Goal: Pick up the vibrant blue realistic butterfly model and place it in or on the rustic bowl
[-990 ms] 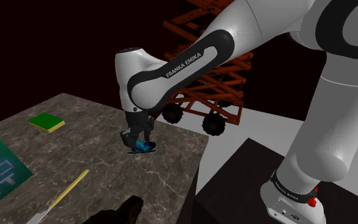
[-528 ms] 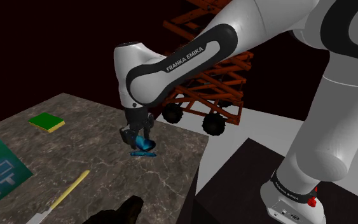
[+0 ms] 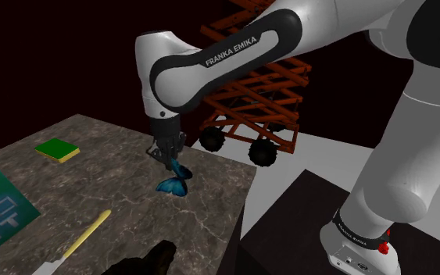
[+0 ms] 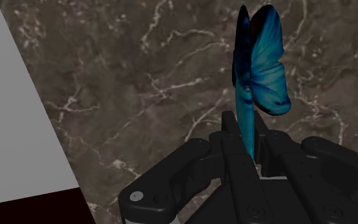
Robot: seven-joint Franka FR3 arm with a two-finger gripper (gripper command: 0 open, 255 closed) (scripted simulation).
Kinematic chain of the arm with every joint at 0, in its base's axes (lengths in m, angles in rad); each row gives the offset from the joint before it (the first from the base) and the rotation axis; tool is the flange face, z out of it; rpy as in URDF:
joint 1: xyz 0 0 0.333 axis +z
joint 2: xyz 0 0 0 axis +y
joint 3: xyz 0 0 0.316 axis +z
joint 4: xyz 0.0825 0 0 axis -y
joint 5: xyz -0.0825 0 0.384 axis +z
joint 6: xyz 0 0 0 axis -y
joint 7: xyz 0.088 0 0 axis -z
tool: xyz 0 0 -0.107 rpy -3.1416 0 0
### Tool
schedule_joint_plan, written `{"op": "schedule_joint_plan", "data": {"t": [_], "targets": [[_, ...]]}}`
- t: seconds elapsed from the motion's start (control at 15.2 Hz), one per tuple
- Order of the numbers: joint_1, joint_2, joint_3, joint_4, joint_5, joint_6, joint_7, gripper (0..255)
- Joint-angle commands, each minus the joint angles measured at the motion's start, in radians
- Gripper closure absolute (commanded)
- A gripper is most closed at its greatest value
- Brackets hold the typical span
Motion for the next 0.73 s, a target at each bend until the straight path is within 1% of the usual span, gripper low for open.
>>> {"op": "schedule_joint_plan", "data": {"t": [0.0, 0.66], "targets": [[-0.001, -0.010, 0.000, 0.020, 0.004, -0.029, -0.001, 255], [-0.005, -0.043, -0.001, 0.120, 0.017, -0.159, -0.002, 255]]}}
